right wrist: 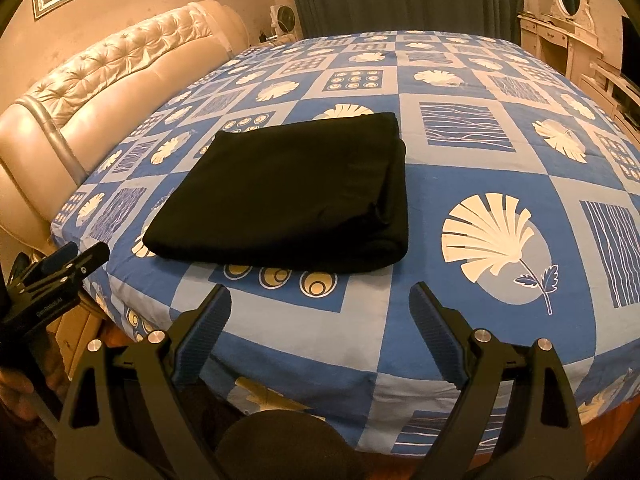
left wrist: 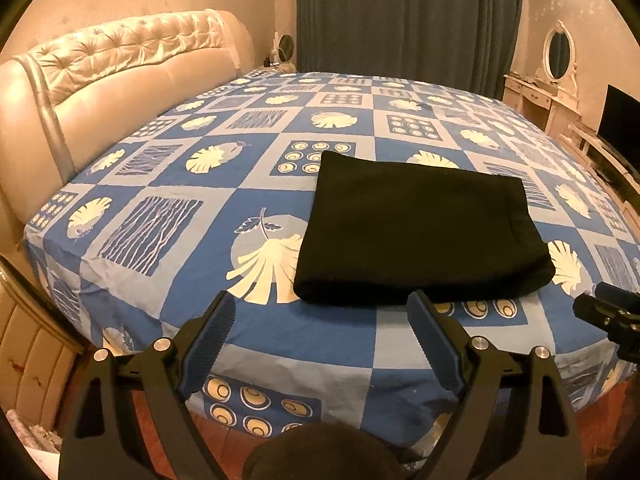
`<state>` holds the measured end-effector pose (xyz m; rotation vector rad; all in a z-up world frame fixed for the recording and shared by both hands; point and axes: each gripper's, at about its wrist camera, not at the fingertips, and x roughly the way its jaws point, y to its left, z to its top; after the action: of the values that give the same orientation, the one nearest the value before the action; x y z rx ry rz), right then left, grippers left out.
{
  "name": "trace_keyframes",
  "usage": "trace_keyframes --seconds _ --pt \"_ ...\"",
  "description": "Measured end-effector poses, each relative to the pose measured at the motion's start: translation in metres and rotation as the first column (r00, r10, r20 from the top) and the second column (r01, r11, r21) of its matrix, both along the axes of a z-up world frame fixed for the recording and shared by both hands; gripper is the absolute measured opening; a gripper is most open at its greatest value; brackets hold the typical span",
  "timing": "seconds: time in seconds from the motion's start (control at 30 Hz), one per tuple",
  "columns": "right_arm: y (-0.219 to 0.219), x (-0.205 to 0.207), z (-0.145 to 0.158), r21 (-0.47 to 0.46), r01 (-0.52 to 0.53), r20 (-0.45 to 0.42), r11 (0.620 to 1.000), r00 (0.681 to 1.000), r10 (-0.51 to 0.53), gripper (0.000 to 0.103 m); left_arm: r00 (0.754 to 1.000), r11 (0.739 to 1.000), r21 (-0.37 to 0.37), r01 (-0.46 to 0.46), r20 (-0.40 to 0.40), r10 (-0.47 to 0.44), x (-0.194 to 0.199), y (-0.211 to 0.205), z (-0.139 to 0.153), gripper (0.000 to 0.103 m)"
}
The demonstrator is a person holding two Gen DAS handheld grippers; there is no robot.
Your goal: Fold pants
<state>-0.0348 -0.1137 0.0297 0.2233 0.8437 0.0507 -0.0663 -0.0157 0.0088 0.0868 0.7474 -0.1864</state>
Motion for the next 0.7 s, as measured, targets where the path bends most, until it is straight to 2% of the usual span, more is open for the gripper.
trace_keyframes --seconds 0.33,0.7 --pt "-0.0004 0.0009 -0.0014 -0.003 -0.003 -0.005 1.000 1.000 0.003 0.091 1.000 0.999 -0.032 0.015 0.006 -0.015 -0.0017 -0.0002 0.0032 0.086" --pt "0.0011 0.0015 -0.0046 -0.004 -0.005 -0.010 1.000 1.000 0.005 0.091 1.000 0.999 -0.035 0.012 0.011 -0.012 -0.0035 -0.0005 0.0049 0.086"
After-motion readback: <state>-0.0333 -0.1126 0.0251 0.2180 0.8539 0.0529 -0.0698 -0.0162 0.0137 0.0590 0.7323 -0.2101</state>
